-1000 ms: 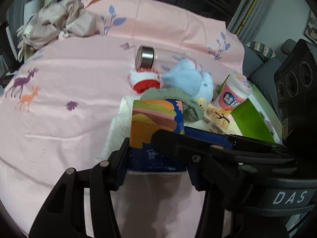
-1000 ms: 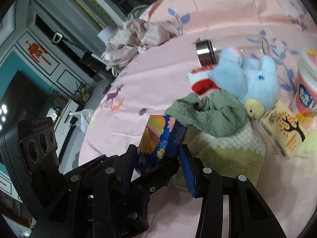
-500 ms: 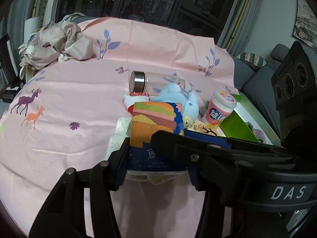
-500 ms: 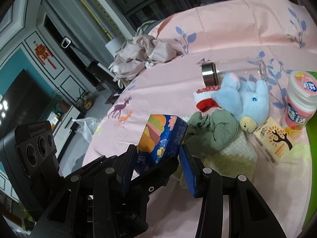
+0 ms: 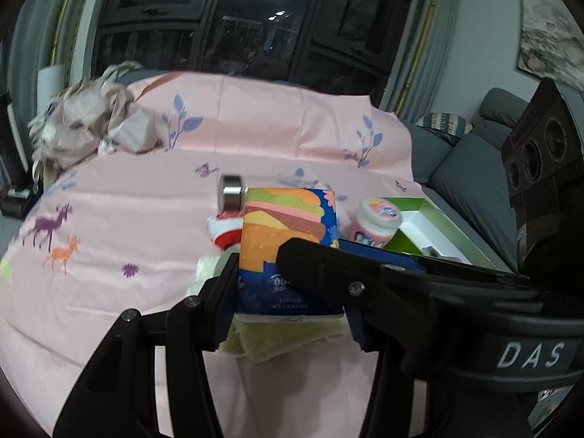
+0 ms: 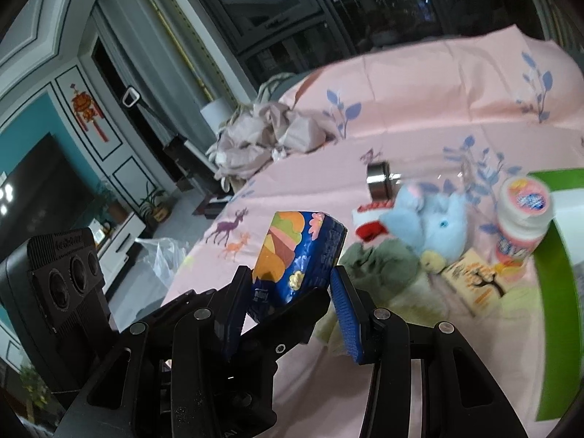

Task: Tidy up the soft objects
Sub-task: 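Lift the tissue pack with the right gripper and carry it to the box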

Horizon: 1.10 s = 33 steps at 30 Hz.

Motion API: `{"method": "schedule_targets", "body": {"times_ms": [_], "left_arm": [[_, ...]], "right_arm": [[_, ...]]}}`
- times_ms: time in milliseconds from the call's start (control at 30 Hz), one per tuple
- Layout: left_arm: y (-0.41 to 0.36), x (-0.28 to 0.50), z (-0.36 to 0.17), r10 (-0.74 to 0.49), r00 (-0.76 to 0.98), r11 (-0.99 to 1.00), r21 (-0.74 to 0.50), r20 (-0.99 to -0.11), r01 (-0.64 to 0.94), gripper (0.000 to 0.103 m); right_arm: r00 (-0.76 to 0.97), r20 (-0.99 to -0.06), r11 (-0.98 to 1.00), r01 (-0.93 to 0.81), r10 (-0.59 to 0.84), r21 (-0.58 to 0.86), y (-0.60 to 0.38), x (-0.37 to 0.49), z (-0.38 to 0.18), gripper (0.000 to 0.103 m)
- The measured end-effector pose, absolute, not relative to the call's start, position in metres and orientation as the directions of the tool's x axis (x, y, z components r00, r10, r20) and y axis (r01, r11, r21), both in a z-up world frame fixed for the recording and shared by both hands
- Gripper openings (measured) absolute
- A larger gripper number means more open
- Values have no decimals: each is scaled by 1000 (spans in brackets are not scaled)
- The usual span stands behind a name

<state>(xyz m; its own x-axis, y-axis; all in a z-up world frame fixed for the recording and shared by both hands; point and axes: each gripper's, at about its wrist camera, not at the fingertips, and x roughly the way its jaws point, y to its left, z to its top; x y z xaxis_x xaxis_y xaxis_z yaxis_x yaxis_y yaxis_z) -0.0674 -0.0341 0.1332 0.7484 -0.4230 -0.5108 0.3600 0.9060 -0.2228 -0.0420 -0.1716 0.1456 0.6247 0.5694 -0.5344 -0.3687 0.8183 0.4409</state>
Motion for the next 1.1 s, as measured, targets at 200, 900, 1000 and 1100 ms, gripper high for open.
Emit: {"method": "schedule_targets", "body": {"times_ms": [200,900,1000,1100], "left_arm": [[-63,-77,156,-432,760,899,-169,-485,403,50],[-204,-89,189,-572,675,778,-48,-467,626,51],[-223,-88,186,-581,657,761,-36,-481,647,51],[-239,-86,181,-602,626,736,-40,-496,676,51]], "right_arm": [[670,-493,822,-351,555,448,-199,-54,163,48],[845,-327,797,-177,424,578,-347,-96,180,48],[858,-323,787,-139,399,600,-365,-98,174,48],[867,-324,772,-102,378,628,-382,-99,167,48]]}}
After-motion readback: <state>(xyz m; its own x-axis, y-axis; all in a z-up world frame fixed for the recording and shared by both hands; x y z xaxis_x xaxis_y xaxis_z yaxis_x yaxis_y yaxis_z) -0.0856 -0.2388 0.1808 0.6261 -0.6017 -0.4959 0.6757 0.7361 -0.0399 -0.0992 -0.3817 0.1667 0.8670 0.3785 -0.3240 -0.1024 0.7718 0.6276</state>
